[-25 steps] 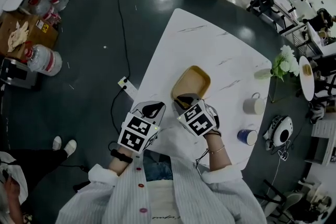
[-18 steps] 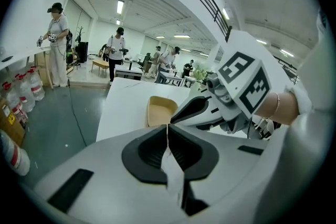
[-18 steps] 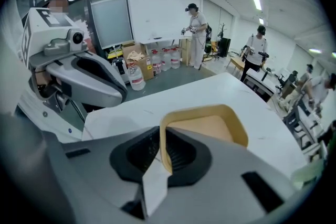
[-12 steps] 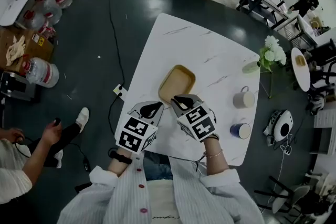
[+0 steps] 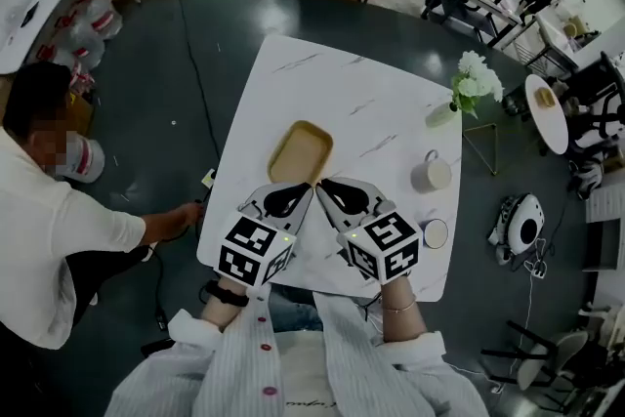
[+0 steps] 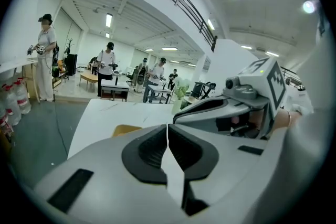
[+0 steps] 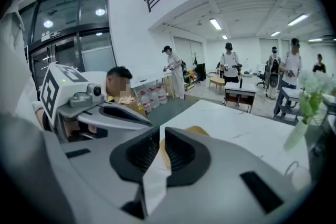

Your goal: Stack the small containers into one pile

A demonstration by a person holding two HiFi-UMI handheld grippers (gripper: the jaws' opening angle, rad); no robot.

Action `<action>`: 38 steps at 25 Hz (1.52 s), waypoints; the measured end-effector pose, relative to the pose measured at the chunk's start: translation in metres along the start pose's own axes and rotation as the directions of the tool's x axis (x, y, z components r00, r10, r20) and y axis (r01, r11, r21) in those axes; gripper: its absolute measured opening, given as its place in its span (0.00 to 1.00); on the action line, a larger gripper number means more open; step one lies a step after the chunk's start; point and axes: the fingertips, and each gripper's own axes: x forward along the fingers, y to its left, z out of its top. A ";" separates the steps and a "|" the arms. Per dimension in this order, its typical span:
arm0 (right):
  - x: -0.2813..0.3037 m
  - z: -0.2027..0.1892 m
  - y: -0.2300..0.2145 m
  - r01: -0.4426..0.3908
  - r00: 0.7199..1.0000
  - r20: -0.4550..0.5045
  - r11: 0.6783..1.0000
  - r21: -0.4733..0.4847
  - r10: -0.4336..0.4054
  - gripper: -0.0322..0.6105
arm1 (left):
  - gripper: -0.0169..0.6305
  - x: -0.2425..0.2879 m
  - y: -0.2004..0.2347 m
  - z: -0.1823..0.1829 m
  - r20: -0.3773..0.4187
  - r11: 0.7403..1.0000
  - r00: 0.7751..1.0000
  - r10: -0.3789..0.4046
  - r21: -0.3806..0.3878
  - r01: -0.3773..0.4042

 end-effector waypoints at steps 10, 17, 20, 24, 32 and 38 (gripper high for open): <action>-0.060 0.006 -0.025 0.070 0.990 0.124 0.998 0.009 -0.070 0.08 | 0.06 0.025 -0.055 0.038 0.077 0.997 0.994 -0.075 0.041 0.072; -0.089 0.007 -0.036 0.093 0.980 0.176 0.995 0.033 -0.097 0.07 | 0.06 0.029 -0.082 0.057 0.132 0.992 0.984 -0.117 0.060 0.110; -0.095 0.006 -0.037 0.087 0.977 0.189 0.995 0.047 -0.095 0.07 | 0.06 0.026 -0.089 0.062 0.148 0.990 0.980 -0.132 0.068 0.123; -0.096 0.007 -0.039 0.092 0.974 0.200 0.994 0.059 -0.103 0.07 | 0.06 0.024 -0.092 0.065 0.154 0.988 0.978 -0.142 0.080 0.131; -0.088 0.011 -0.039 0.084 0.971 0.218 0.994 0.074 -0.098 0.07 | 0.06 0.024 -0.086 0.066 0.147 0.986 0.977 -0.153 0.088 0.142; -0.087 0.018 -0.036 0.091 0.967 0.231 0.993 0.079 -0.107 0.07 | 0.06 0.022 -0.081 0.068 0.148 0.986 0.977 -0.154 0.088 0.142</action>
